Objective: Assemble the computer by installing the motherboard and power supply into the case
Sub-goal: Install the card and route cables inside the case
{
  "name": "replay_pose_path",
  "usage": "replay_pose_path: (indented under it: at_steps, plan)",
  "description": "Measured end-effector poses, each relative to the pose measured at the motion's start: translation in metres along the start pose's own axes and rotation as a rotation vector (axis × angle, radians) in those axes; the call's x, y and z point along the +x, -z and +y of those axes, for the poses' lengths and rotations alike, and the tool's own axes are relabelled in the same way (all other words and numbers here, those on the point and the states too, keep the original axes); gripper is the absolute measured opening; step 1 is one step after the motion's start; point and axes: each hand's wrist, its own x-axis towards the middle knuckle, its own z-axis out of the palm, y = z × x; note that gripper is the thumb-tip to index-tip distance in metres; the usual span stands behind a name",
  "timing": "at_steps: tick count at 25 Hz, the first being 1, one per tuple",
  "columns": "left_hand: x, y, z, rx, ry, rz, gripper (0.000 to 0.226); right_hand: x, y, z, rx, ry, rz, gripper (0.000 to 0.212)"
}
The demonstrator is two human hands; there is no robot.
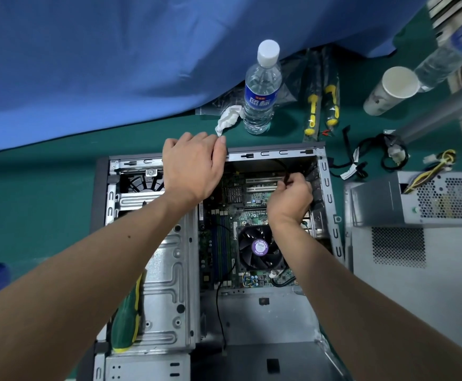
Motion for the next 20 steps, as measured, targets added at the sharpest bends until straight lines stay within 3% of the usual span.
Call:
replay_pose_path:
  at_steps: [20]
  plan:
    - [-0.002,0.002,0.001,-0.002,-0.005,-0.025,0.041,0.013,-0.010,-0.009,0.014,-0.109,0.062,0.010]
